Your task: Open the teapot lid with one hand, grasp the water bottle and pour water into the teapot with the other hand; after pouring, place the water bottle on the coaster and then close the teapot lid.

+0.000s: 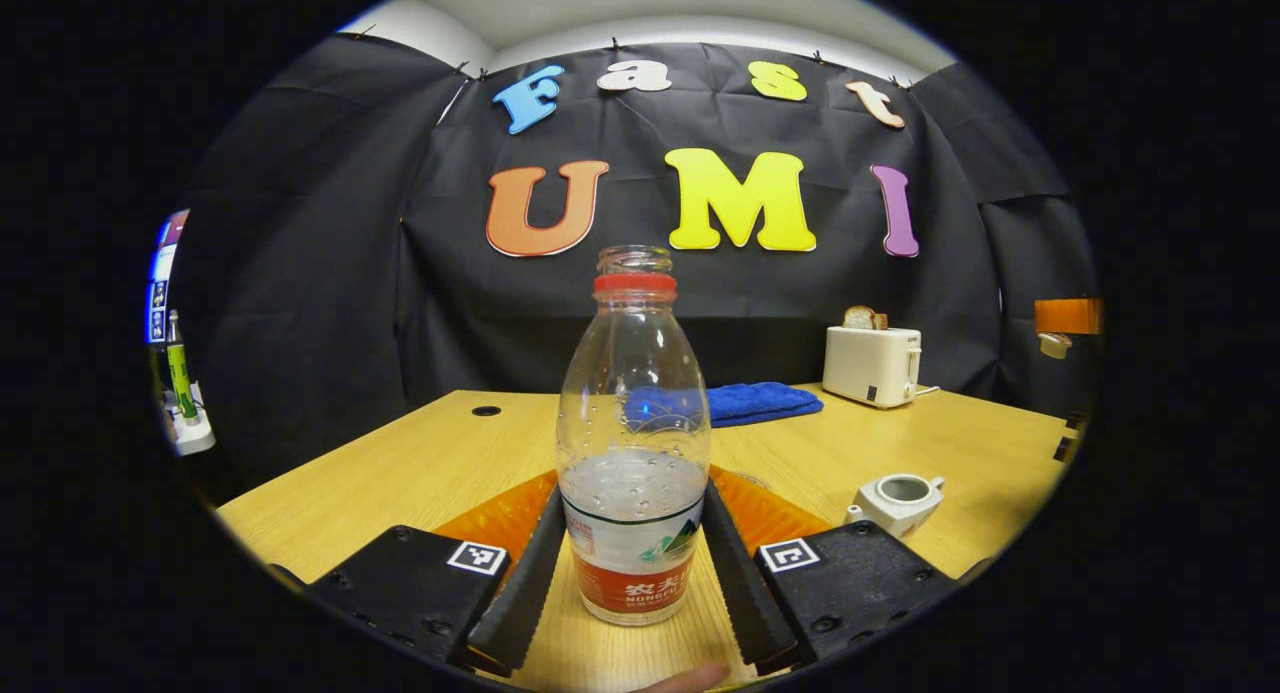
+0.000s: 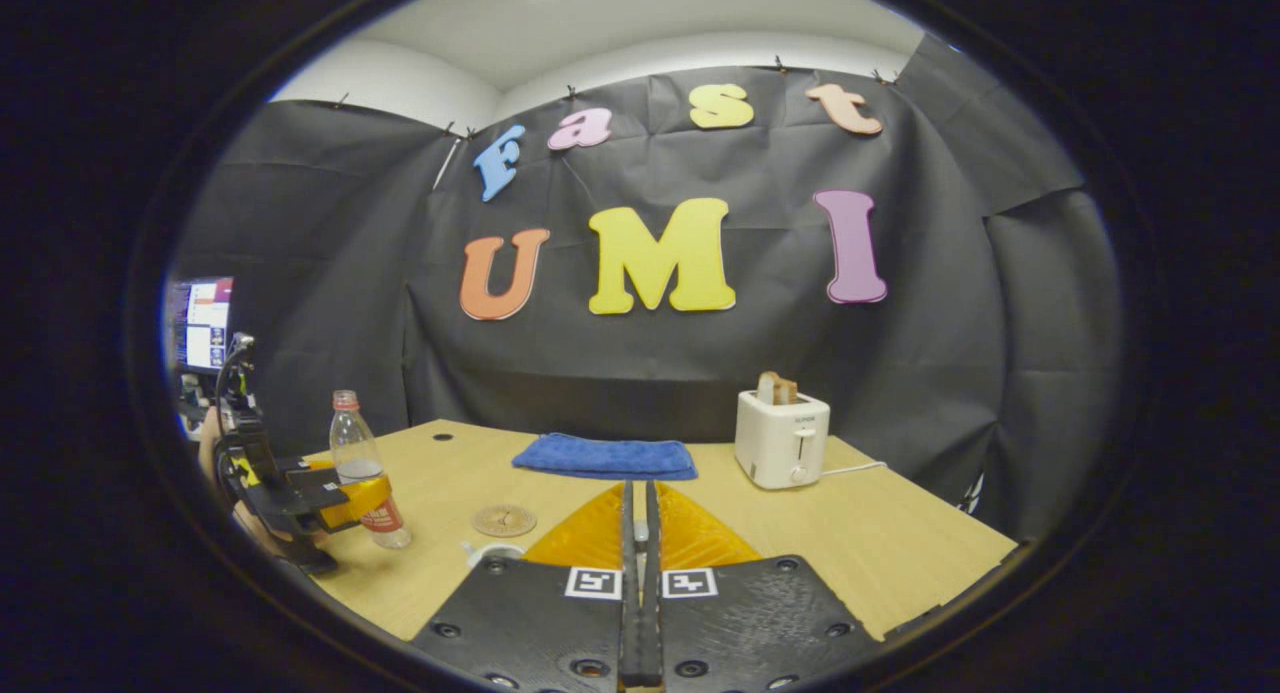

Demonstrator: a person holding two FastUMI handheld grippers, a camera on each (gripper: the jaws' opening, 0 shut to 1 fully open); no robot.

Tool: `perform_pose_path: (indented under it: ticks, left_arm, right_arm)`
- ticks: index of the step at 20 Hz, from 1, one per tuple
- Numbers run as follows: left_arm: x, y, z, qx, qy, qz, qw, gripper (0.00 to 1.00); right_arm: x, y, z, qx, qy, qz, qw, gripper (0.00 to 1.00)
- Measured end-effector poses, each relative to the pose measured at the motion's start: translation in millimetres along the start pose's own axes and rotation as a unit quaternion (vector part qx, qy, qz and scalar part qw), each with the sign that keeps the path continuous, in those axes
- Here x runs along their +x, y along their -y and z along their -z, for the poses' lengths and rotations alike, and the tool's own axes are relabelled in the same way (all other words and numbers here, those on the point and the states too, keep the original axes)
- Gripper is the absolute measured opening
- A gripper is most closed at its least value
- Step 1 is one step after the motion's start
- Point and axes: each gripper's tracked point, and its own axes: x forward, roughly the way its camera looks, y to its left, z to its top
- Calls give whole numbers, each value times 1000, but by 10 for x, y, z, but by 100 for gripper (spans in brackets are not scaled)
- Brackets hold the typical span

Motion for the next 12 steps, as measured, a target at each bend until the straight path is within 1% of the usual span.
perform_pose_path:
  ticks: [4, 7, 10, 12]
  left_arm:
    - [-103, -19, -83, 42, -10, -27, 999, 76]
    - [-197, 34, -126, 113, -25, -39, 992, 75]
    - [-236, 63, -158, 199, -42, -52, 978, 75]
    - [-245, 65, -197, 263, -43, -61, 962, 74]
  right_arm:
    - [-11, 33, -3, -3, -1, 2, 1000, 0]
    - [-2, 114, 6, -9, -4, 13, 1000, 0]
    - [13, 183, 21, -17, -8, 24, 1000, 0]
    - [9, 188, 22, -19, -9, 25, 999, 0]
